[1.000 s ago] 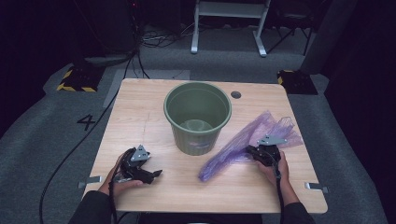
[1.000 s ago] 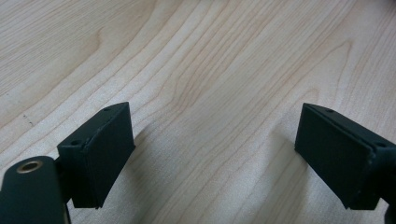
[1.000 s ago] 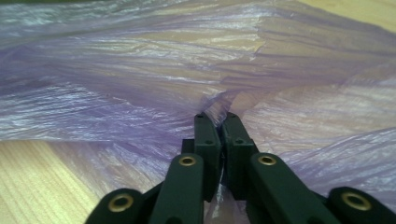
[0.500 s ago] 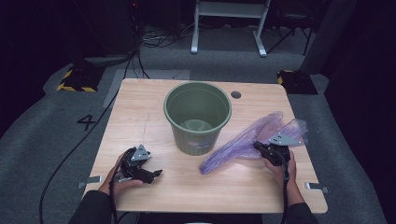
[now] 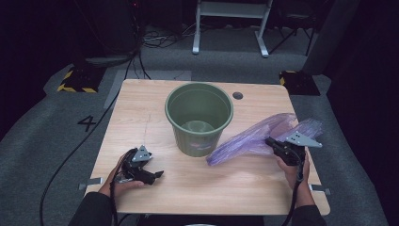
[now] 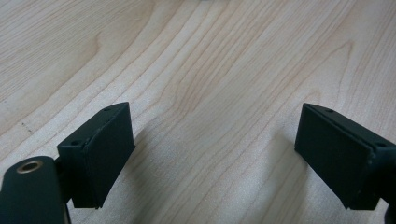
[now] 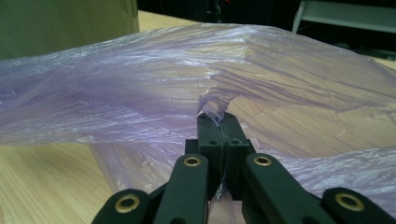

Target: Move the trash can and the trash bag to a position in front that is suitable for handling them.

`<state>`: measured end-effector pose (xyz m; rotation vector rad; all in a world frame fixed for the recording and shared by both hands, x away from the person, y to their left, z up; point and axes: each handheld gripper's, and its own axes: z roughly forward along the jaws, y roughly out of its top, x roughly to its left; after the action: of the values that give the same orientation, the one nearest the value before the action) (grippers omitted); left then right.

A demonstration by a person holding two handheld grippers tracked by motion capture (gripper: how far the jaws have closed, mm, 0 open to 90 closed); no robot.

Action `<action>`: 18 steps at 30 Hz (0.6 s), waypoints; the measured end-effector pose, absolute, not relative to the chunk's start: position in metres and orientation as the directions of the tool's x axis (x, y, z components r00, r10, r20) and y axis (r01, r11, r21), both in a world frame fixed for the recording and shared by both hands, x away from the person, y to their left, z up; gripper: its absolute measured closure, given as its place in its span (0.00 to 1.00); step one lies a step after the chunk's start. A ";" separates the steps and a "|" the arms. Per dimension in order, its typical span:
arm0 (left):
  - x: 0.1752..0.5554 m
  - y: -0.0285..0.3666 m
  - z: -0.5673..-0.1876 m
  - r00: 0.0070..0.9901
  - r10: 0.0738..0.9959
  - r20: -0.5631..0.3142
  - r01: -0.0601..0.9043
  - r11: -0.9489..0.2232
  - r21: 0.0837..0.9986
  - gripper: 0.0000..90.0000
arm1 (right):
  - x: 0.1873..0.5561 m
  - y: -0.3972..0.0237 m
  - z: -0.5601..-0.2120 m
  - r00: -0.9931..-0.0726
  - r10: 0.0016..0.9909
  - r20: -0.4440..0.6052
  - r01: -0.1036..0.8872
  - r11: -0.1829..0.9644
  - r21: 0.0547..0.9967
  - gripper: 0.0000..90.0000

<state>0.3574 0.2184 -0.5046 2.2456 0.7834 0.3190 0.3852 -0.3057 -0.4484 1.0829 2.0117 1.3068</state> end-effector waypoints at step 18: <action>0.357 0.218 -0.505 0.785 0.620 -0.005 0.441 -0.552 0.708 0.13 | 0.370 -0.306 -0.422 -0.592 0.806 -0.013 0.230 0.185 0.955 1.00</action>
<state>0.3575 0.2184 -0.5047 2.2455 0.7830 0.3177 0.3705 -0.3061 -0.4222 0.9688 1.9362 1.4190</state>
